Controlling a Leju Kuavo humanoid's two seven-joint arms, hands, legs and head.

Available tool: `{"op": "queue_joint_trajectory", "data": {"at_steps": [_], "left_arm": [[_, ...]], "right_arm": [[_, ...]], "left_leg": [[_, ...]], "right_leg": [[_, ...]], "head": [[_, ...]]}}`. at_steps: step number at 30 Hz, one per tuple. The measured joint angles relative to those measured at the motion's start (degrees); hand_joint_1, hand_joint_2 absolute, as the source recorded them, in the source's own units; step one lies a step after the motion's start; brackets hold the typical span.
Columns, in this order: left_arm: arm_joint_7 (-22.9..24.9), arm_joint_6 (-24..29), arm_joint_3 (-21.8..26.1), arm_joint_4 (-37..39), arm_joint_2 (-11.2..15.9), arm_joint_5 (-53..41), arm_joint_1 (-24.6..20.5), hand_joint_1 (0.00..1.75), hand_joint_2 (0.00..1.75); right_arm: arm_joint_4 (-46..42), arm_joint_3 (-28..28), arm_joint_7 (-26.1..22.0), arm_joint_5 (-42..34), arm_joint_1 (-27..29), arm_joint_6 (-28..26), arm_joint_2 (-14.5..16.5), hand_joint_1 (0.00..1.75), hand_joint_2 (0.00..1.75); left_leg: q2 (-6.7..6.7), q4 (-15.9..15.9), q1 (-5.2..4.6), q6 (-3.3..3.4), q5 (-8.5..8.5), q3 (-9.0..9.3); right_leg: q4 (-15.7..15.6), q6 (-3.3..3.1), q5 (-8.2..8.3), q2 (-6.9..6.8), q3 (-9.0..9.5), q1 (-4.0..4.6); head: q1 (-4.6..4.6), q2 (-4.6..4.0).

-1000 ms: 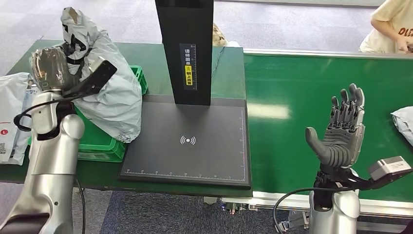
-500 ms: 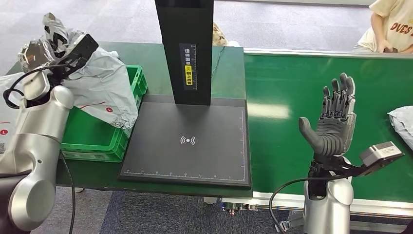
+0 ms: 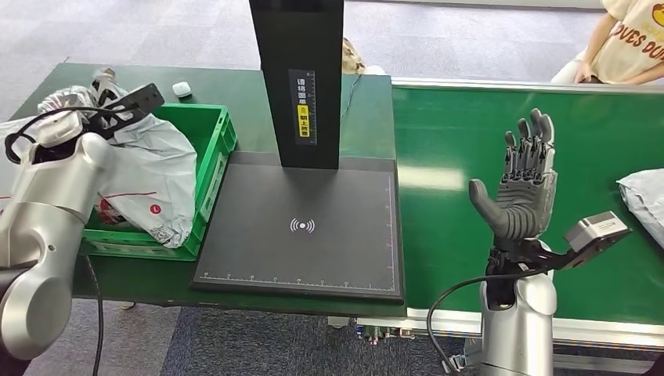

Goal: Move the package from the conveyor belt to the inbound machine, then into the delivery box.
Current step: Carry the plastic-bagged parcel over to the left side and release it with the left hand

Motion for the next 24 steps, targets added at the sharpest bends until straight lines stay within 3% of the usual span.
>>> {"op": "queue_joint_trajectory", "data": {"at_steps": [1, 2, 5, 6, 12, 24], "left_arm": [[0.12, -1.58, -0.61, 0.55, 0.05, -0.08, -0.01, 1.75, 1.75], [0.17, -2.59, -1.10, 1.06, 0.08, -0.15, -0.02, 1.56, 1.75], [-0.53, -6.38, -1.89, 2.44, 0.11, -0.15, -0.16, 0.25, 1.75], [-1.08, -8.36, -2.05, 2.89, 0.10, -0.11, -0.16, 0.00, 1.75], [-2.61, -13.95, -4.71, 4.83, -0.72, -0.11, 1.56, 0.00, 1.75], [-2.84, -13.91, -6.75, 5.51, -1.56, 0.35, 2.73, 0.00, 1.75]], "right_arm": [[0.55, 0.19, -0.01, 0.03, -0.51, -0.01, 0.01, 0.00, 1.75], [1.04, 0.35, -0.02, 0.03, -0.93, -0.02, 0.01, 0.00, 1.75], [2.31, 0.63, -0.08, 0.03, -1.78, -0.10, 0.02, 0.00, 1.75], [2.78, 0.70, -0.14, 0.03, -2.05, -0.15, 0.02, 0.00, 1.75], [5.33, 1.29, -0.59, 0.03, -4.03, -0.34, 0.10, 0.00, 1.75], [7.15, 1.94, -0.87, 0.05, -4.31, -0.96, 0.26, 0.00, 1.75]], "left_leg": [[0.00, 0.00, 0.00, 0.00, 0.00, 0.00], [0.00, 0.00, 0.00, 0.00, 0.00, 0.00], [-0.01, 0.00, 0.00, 0.00, 0.00, 0.00], [-0.01, 0.00, 0.00, 0.00, -0.01, 0.00], [0.00, 0.00, 0.00, 0.00, -0.03, 0.00], [0.00, 0.00, -0.01, 0.00, -0.03, 0.01]], "right_leg": [[0.00, 0.00, 0.00, 0.00, 0.00, 0.00], [0.00, 0.00, 0.00, -0.01, 0.00, 0.00], [0.00, 0.00, 0.00, 0.00, 0.00, -0.02], [0.00, 0.00, -0.01, 0.00, 0.00, -0.03], [0.00, 0.00, -0.04, 0.00, -0.01, -0.04], [0.00, 0.00, -0.04, 0.00, -0.01, -0.05]], "head": [[0.00, 0.00], [0.01, 0.00], [0.00, 0.00], [-0.01, 0.00], [0.01, 0.00], [0.00, 0.00]]}}
